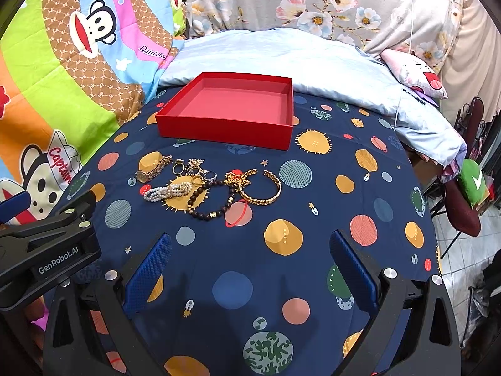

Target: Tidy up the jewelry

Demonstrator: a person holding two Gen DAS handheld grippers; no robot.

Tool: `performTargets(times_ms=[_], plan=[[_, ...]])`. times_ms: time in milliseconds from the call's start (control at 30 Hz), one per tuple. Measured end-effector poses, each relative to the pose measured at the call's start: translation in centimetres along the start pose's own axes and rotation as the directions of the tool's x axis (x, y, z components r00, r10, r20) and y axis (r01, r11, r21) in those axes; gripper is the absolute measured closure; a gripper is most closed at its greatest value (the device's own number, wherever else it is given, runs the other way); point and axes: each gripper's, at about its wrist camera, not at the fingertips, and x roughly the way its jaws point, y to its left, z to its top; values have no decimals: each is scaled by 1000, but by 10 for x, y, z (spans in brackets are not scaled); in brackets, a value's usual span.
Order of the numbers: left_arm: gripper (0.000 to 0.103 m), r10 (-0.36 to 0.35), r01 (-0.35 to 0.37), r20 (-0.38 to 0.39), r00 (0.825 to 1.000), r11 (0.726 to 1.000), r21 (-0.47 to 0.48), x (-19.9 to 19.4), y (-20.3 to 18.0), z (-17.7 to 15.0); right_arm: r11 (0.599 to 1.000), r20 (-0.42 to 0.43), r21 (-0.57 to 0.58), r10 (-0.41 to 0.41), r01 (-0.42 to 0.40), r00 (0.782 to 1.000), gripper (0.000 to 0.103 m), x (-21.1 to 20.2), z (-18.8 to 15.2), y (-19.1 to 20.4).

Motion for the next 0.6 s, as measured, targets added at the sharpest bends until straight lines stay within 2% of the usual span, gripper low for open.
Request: performTargets(times_ms=[600], plan=[[5,-2,2,1,1000,1000,-1,-2,-1,0,1000,-7,18,6,-6,1000,5,0,-2,-3]])
